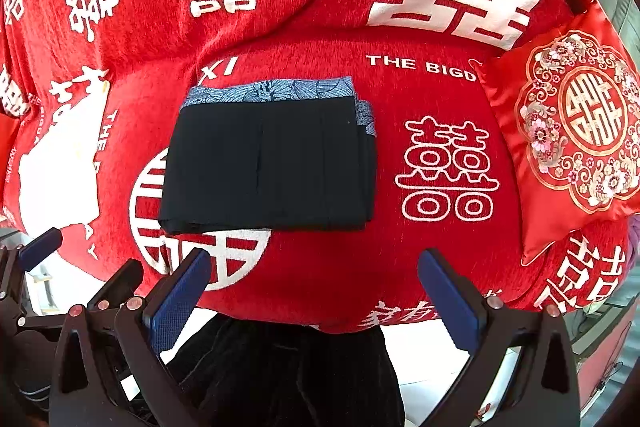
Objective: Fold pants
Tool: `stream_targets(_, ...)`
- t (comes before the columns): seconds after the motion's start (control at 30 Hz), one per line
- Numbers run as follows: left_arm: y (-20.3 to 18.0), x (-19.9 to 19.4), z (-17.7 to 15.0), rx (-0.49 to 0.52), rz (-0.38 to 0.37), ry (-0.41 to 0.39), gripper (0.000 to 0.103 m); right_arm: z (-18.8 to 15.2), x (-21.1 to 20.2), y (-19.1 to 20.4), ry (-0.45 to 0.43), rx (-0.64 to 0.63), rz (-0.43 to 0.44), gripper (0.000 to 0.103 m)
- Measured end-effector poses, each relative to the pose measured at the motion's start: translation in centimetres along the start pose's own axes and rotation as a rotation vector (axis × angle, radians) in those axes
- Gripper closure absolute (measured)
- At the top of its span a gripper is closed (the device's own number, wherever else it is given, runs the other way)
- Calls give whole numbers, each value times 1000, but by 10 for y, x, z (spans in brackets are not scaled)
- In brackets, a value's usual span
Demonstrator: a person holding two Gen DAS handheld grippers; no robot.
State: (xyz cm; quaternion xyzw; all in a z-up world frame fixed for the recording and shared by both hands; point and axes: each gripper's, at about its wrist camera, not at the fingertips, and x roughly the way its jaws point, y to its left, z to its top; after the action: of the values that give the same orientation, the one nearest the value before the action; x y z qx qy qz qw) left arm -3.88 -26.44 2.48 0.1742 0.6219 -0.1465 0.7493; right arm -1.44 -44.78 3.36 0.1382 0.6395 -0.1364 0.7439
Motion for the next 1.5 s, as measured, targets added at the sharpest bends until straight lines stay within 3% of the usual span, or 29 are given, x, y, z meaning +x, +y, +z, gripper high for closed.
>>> stream_targets(1.5, -1, 2, 2, 9, 19, -8, 0, 2, 5, 0, -1, 2, -6, 0)
